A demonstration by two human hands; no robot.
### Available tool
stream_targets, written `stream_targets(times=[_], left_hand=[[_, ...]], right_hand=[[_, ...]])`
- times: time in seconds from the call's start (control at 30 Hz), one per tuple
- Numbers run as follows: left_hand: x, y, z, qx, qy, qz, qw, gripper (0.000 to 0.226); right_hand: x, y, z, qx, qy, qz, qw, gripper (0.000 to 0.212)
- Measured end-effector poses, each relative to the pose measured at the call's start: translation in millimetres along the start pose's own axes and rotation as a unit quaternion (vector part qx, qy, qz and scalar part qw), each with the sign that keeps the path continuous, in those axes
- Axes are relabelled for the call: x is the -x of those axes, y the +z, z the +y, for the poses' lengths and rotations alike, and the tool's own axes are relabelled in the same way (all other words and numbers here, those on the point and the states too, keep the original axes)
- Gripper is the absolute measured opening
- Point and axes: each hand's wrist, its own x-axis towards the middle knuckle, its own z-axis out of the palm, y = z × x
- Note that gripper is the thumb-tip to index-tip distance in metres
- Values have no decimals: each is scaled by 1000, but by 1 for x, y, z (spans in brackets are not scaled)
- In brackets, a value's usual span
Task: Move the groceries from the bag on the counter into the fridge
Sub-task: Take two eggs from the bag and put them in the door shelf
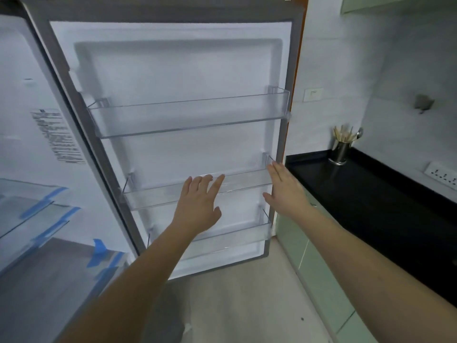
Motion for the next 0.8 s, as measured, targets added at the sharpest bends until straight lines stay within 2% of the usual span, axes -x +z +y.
stream_targets(times=[0.2,0.43,0.6,0.8], left_hand=[[4,-10,-2,10,9,-17,1000,84],[0,-26,8,-24,2,-42,999,73],[-5,-32,34,-19,80,-15,996,66],[-15,-25,99,10,175,27,984,62]], right_hand=[[13,5,-4,7,24,-16,1000,91],[29,-16,-7,33,20,-21,999,79],[65,-43,-13,49,42,-11,998,72],[124,-67,6,92,109,-9,990,56]])
